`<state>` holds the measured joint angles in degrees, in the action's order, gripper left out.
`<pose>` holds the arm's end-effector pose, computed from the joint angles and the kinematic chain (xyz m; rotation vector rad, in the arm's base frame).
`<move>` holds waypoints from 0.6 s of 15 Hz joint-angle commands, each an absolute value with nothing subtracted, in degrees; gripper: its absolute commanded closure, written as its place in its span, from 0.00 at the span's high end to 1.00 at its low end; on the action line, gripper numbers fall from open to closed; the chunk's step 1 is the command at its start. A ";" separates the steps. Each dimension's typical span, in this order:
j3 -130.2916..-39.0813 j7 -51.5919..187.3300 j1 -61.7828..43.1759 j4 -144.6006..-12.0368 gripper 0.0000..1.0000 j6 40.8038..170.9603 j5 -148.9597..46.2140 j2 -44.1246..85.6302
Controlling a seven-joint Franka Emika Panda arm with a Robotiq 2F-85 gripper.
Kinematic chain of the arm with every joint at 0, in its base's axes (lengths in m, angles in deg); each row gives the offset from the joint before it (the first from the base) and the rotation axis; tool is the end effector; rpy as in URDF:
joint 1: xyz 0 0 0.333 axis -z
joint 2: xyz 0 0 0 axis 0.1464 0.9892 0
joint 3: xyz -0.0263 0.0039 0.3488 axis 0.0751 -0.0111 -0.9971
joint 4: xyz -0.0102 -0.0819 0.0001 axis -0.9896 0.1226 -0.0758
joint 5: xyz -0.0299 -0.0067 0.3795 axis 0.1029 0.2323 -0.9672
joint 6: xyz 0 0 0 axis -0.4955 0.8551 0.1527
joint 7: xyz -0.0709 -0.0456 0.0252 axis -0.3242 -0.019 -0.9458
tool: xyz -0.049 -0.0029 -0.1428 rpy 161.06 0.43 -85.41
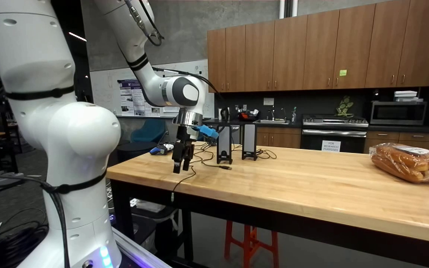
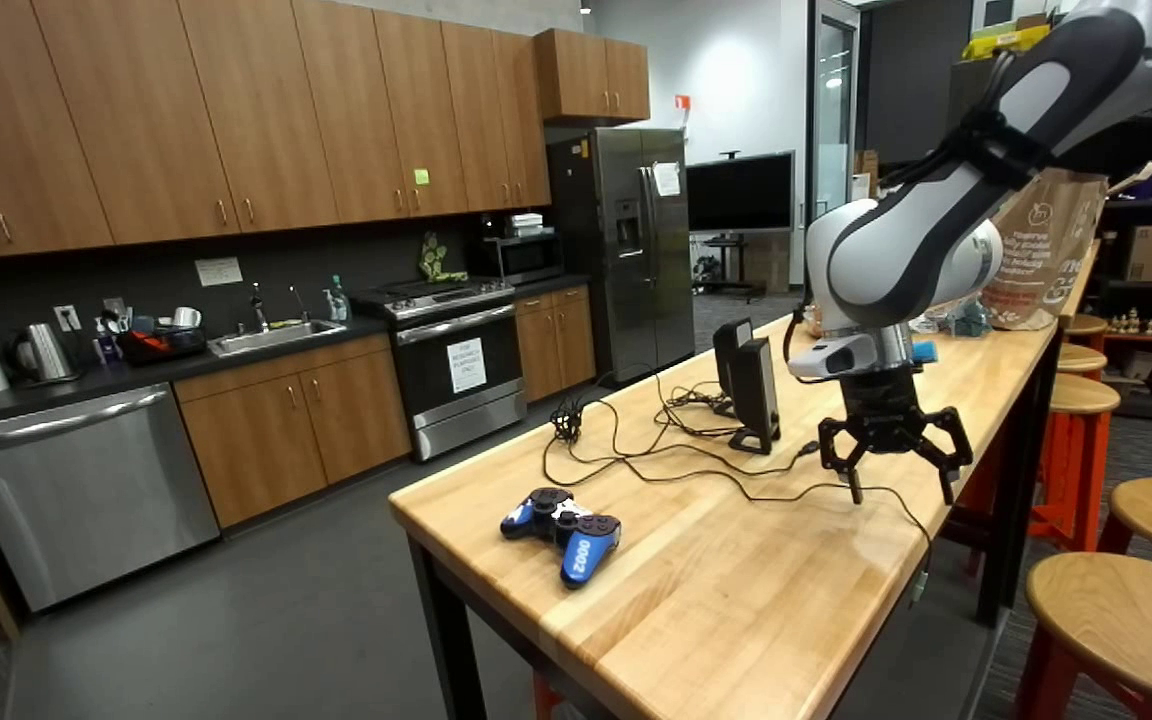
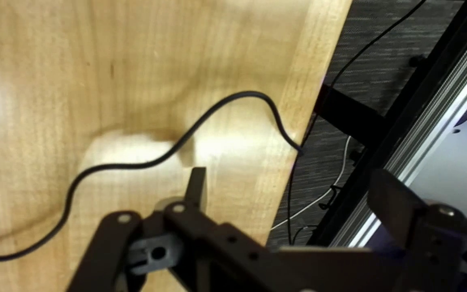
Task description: Move the usb and the aux jack and place them in front of the speaker on the left
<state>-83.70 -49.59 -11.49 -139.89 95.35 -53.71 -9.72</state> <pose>0.3402 -0.0102 0.2910 -1.6242 -2.3941 0.2034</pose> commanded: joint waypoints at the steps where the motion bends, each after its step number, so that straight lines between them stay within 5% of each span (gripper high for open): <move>1: -84.81 -39.23 -10.24 -140.91 1.00 99.75 -53.92 -10.25; 9: -82.93 -28.12 -9.14 -142.92 1.00 103.95 -55.32 -11.78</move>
